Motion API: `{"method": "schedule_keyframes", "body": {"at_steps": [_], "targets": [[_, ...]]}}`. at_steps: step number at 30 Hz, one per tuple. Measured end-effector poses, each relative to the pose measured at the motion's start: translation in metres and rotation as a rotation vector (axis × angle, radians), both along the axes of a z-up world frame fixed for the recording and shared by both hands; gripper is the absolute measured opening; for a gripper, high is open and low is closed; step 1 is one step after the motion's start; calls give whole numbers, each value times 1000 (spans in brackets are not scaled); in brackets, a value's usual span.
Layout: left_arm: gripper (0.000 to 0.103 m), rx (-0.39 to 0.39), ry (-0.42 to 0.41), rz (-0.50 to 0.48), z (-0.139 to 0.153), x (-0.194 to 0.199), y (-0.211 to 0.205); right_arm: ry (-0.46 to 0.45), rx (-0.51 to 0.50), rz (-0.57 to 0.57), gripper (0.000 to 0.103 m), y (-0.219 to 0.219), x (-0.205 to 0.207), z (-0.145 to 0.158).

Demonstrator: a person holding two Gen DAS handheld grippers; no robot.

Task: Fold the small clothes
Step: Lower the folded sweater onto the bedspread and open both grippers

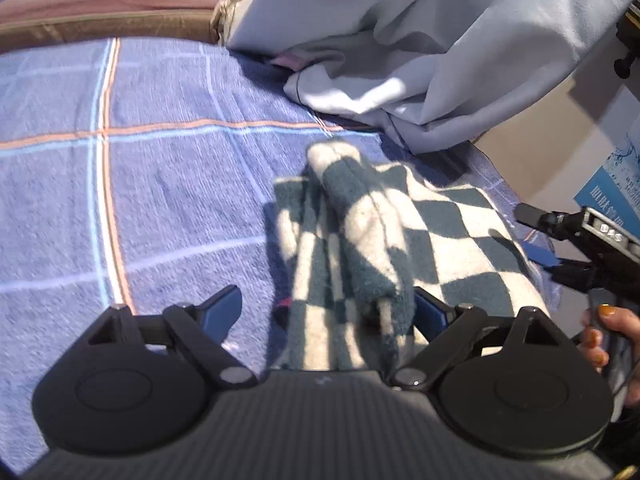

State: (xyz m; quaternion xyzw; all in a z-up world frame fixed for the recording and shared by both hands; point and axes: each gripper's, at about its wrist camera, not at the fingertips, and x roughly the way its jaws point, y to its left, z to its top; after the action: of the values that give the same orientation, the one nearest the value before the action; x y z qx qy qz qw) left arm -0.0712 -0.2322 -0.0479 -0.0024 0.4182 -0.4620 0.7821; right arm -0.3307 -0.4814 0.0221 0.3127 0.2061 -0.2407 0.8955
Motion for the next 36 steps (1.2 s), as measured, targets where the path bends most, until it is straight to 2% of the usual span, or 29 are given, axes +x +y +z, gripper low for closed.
{"method": "schedule_keyframes", "body": {"at_steps": [2, 4, 5, 6, 7, 8, 10, 12, 14, 16, 18, 21, 24, 29, 33, 35, 36], "targets": [[89, -25, -79, 34, 15, -2, 10, 28, -136, 62, 103, 22, 1, 18], [77, -101, -144, 45, 35, -6, 18, 59, -264, 169, 103, 48, 5, 30], [74, -119, -177, 15, 42, -11, 17, 70, -300, 220, 87, 59, 5, 32], [68, -117, -226, -41, 48, -18, 13, 92, -338, 268, 62, 70, 7, 33], [62, -107, -268, -85, 51, -26, 8, 118, -364, 289, 53, 79, 7, 31], [58, -100, -311, -138, 53, -35, 0, 146, -381, 296, 51, 86, 6, 28], [53, -87, -354, -235, 50, -50, -15, 187, -396, 293, 51, 94, 2, 19], [49, -20, -373, -284, 35, -60, -31, 225, -383, 282, 52, 97, -2, 9], [47, 54, -358, -287, 18, -61, -36, 279, -407, 261, 51, 102, -5, 0], [48, 65, -293, -272, 4, -53, -31, 314, -422, 252, 52, 108, -9, -5], [49, 68, -237, -253, -7, -45, -27, 310, -399, 247, 52, 110, -12, -11], [50, 75, -270, -272, -10, -46, -27, 339, -447, 237, 52, 118, -11, -18], [52, 83, -304, -290, -14, -51, -26, 374, -496, 236, 53, 125, -11, -23], [56, 82, -311, -298, -20, -50, -26, 369, -478, 195, 53, 125, -19, -29], [59, 91, -329, -308, -21, -54, -26, 400, -506, 198, 56, 129, -16, -32], [62, 98, -338, -312, -21, -55, -27, 415, -512, 195, 59, 131, -15, -33], [72, 108, -346, -305, -20, -56, -27, 421, -511, 193, 62, 132, -15, -33]]}}
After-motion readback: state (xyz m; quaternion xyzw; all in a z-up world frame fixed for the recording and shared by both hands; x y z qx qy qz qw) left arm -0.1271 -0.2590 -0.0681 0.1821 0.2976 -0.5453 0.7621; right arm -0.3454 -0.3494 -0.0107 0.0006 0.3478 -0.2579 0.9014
